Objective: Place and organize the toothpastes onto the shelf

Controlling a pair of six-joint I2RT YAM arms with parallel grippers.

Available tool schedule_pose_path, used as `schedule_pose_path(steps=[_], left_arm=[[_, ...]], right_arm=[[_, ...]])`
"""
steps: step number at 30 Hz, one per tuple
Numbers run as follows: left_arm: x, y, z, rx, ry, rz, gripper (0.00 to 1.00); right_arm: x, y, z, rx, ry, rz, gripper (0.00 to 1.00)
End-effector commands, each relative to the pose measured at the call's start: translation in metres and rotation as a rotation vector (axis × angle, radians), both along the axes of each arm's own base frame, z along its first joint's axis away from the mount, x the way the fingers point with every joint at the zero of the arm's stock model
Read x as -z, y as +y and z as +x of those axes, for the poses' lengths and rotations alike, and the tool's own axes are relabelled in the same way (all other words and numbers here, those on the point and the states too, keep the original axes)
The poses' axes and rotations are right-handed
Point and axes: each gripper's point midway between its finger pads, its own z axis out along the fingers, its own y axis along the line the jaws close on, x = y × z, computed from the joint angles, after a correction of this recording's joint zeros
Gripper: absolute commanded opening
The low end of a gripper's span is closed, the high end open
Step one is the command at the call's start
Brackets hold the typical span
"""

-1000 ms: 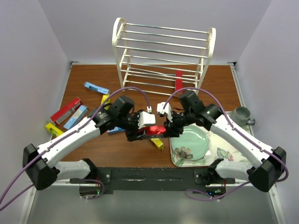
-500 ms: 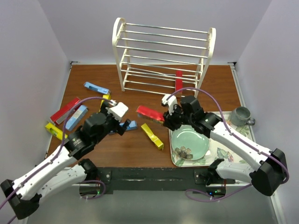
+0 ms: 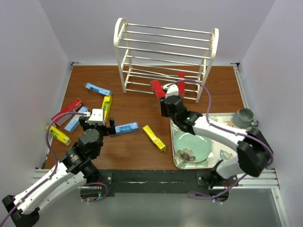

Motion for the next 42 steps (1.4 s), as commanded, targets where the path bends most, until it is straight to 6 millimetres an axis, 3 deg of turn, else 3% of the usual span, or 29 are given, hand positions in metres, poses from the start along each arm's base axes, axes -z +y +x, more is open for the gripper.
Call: schedule_pose_path(steps=[1,3,13,14,17,26,42], left_arm=[[-0.013,0.012,0.007,-0.106,-0.066,-0.040,1.00],[-0.014,0.014,0.007,-0.117,-0.064,-0.036,1.00],[-0.013,0.021,0.005,-0.160,-0.067,-0.057,0.99],[-0.013,0.020,0.005,-0.156,-0.066,-0.059,0.99],[-0.013,0.020,0.005,-0.160,-0.063,-0.062,0.99],[-0.015,0.015,0.005,-0.128,-0.071,-0.086,0.98],[-0.022,0.014,0.002,-0.105,-0.104,-0.130,0.97]], right_arm=[[-0.052,0.010,0.047,0.276,-0.168,0.163,0.04],[-0.036,0.013,0.056,0.336,-0.155,0.147,0.04],[-0.026,0.035,0.101,0.562,-0.216,0.238,0.05],[-0.015,0.038,0.105,0.566,-0.211,0.218,0.05],[-0.010,0.042,0.116,0.598,-0.229,0.206,0.06],[-0.002,0.050,0.134,0.614,-0.257,0.164,0.09],[0.014,0.036,0.155,0.641,-0.301,0.145,0.17]])
